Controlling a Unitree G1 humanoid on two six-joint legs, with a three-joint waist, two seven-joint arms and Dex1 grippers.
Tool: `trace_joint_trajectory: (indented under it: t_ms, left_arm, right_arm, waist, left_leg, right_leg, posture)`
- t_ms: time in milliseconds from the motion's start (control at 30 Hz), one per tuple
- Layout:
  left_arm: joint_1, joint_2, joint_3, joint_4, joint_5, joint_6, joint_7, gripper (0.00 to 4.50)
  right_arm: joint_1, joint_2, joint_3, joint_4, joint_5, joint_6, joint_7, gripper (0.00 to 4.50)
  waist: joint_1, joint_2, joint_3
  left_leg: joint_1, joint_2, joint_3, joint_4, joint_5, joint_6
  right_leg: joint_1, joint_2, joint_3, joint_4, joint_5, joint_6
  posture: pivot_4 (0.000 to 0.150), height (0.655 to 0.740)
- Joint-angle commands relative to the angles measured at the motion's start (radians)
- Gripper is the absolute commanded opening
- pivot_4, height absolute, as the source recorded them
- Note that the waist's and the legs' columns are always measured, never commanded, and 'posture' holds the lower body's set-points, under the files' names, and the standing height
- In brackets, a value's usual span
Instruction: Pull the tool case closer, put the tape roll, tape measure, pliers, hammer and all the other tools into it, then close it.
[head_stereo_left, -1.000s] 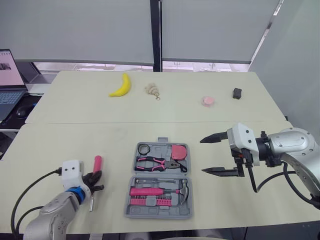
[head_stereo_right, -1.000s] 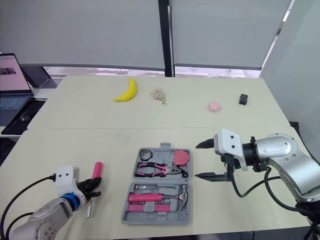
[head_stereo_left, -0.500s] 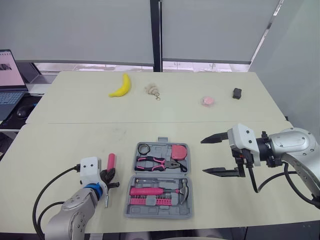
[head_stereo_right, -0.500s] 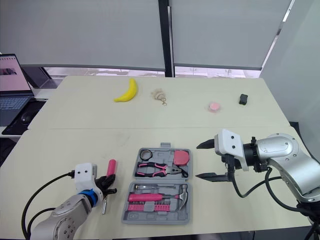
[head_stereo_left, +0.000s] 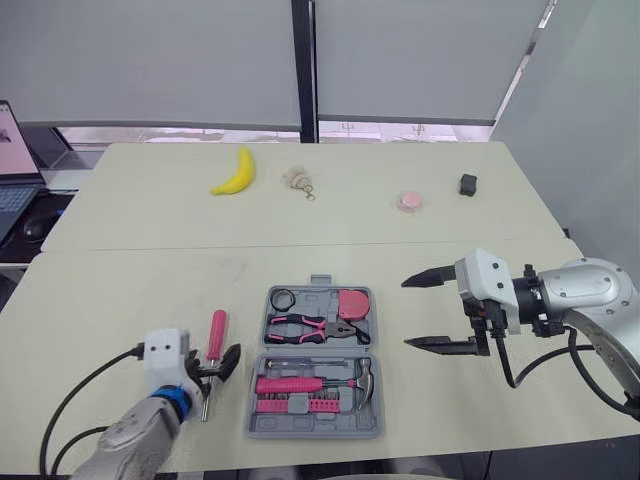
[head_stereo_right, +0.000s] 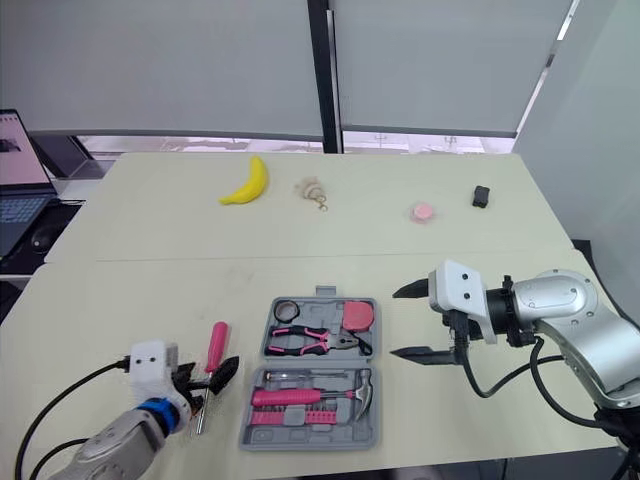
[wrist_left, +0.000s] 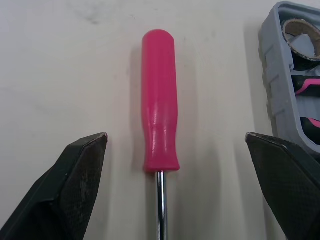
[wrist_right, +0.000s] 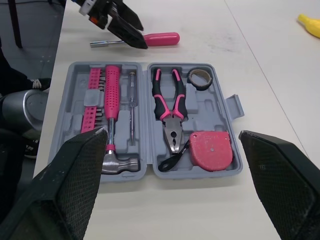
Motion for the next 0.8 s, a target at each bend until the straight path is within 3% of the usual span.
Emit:
trace_joint_trajectory:
  t_ms: [33, 100, 200, 267, 400, 533, 667, 800]
  left_arm:
    - [-0.022, 0.127, 0.056, -0.042, -0.058, -0.079, -0.176, 4.44]
    - [-0.044, 0.248, 0.017, 0.016, 0.01, -0.216, -0.325, 4.44]
    - [-0.166, 0.472, -0.076, 0.232, 0.135, -0.532, -0.632, 4.44]
    - [-0.236, 0.565, -0.131, 0.37, 0.206, -0.737, -0.771, 4.44]
    - [-0.554, 0.717, -0.329, 0.766, 0.358, -1.26, -1.1, 4.44]
    - [-0.902, 0.728, -0.571, 1.129, 0.519, -1.696, -1.305, 4.44]
    - [-1.154, 0.671, -0.812, 1.374, 0.689, -2.0, -1.319, 4.44]
    - [-1.273, 0.592, -0.937, 1.539, 0.8, -2.161, -1.273, 4.44]
  right_arm:
    - [0.003, 0.012, -0.047, -0.071, 0.034, 0.017, -0.042, 4.5]
    - [0.008, 0.017, -0.055, -0.099, 0.049, 0.04, -0.066, 4.5]
    - [0.032, 0.026, -0.067, -0.157, 0.079, 0.09, -0.118, 4.5]
    - [0.039, 0.032, -0.064, -0.181, 0.086, 0.116, -0.145, 4.5]
    - [0.083, 0.045, -0.059, -0.233, 0.105, 0.157, -0.197, 4.5]
    - [0.092, 0.068, -0.037, -0.26, 0.122, 0.195, -0.242, 4.5]
    - [0.082, 0.084, -0.012, -0.271, 0.133, 0.219, -0.269, 4.5]
    - [0.065, 0.097, 0.003, -0.279, 0.139, 0.236, -0.293, 4.5]
  waist:
    - [0.005, 0.001, 0.001]
    - [0.009, 0.001, 0.001]
    - [0.016, 0.002, 0.001]
    - [0.019, 0.003, 0.002]
    - [0.025, 0.003, 0.003]
    - [0.03, 0.004, 0.003]
    - [0.029, 0.004, 0.003]
    - [0.023, 0.004, 0.003]
  left_leg:
    - [0.0, 0.0, 0.0, 0.0, 0.0, 0.0]
    - [0.0, -0.001, -0.001, 0.0, 0.0, 0.0]
    - [0.0, -0.001, 0.0, 0.0, 0.0, 0.0]
    - [0.0, -0.001, 0.001, 0.0, 0.0, 0.0]
    - [-0.002, -0.001, 0.005, -0.001, 0.0, -0.001]
    - [-0.003, -0.001, 0.004, -0.001, -0.001, -0.001]
    - [-0.005, 0.0, 0.004, -0.001, -0.001, 0.0]
    - [-0.006, 0.001, 0.003, -0.001, -0.001, 0.0]
  right_leg:
    - [0.0, 0.0, 0.0, 0.0, 0.0, 0.0]
    - [0.0, 0.0, -0.001, 0.0, 0.0, -0.001]
    - [0.0, -0.001, -0.001, 0.0, -0.001, -0.002]
    - [-0.001, -0.001, -0.001, 0.0, -0.004, -0.007]
    - [-0.003, -0.002, -0.001, -0.001, -0.004, -0.007]
    - [-0.005, 0.0, -0.004, -0.001, -0.001, -0.003]
    - [-0.005, 0.003, -0.003, -0.001, -0.001, -0.002]
    - [-0.006, 0.005, -0.002, -0.001, -0.001, -0.002]
  posture:
    - [0.15, 0.74]
    - [0.15, 0.74]
    - [0.15, 0.74]
    - [0.15, 0.74]
    - [0.15, 0.74]
    - [0.15, 0.74]
    - [0.15, 0.74]
    - [0.15, 0.74]
